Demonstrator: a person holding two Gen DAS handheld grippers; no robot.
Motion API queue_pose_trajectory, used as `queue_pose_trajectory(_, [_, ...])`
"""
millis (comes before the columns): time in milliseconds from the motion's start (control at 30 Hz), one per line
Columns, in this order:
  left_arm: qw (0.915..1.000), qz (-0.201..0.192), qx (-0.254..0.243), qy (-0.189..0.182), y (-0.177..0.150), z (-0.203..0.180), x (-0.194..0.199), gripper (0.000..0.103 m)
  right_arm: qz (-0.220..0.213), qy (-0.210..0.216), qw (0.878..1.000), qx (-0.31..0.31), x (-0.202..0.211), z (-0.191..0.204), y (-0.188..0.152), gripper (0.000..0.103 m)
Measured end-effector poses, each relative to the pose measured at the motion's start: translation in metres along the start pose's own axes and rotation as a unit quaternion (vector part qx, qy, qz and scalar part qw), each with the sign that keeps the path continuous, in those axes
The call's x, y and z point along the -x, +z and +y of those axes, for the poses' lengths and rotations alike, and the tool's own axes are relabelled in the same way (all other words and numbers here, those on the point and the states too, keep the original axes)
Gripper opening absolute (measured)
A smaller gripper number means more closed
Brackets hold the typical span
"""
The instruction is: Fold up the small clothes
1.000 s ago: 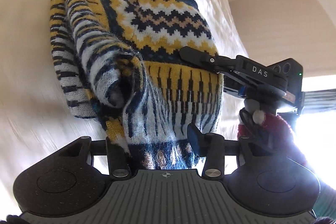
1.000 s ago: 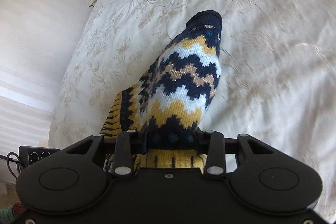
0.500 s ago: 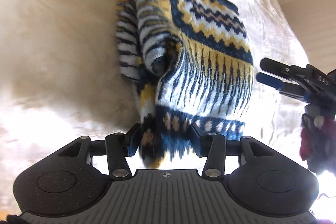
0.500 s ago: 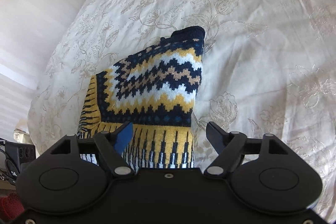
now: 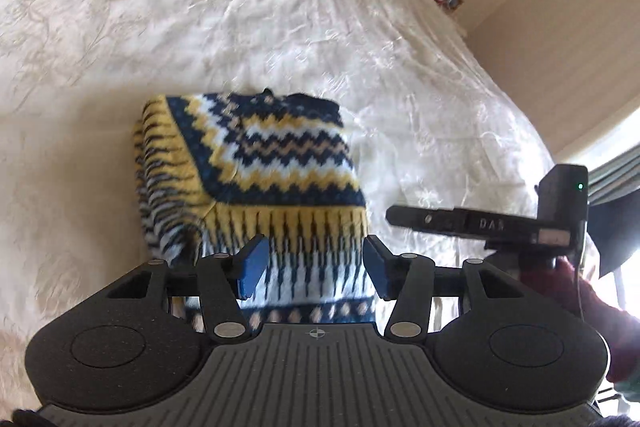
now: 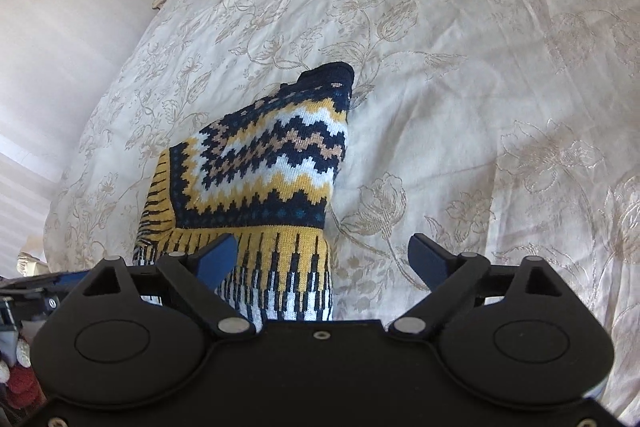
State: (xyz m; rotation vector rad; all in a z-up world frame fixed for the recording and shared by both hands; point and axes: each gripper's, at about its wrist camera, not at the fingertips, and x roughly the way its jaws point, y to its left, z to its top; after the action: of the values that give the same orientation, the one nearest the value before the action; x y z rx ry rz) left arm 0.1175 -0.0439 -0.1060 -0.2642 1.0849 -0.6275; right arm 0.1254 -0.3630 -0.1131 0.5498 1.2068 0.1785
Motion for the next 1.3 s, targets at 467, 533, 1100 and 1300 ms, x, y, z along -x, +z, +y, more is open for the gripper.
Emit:
queue_pose_trajectory(467, [0.9874, 0.028, 0.001, 0.156, 0.034, 0.071, -0.082, 0.056, -0.013, -0.027, 0.999, -0.011, -0.017, 0.016, 0.012, 0.102])
queue_pose_trajectory(533, [0.9883, 0.025, -0.006, 0.15, 0.027, 0.076, -0.079, 0.056, -0.019, -0.035, 0.999, -0.004, -0.02, 0.02, 0.018, 0.102])
queue_pose_trajectory(1100, [0.9897, 0.039, 0.07, 0.118, 0.023, 0.102, -0.079, 0.069, 0.043, -0.175, 0.982, 0.061, -0.114, 0.026, 0.043, 0.102])
queue_pose_trajectory(1300, [0.9912, 0.047, 0.045, 0.115, 0.024, 0.098, -0.066, 0.069, 0.003, -0.169, 0.984, 0.047, -0.079, 0.034, 0.031, 0.102])
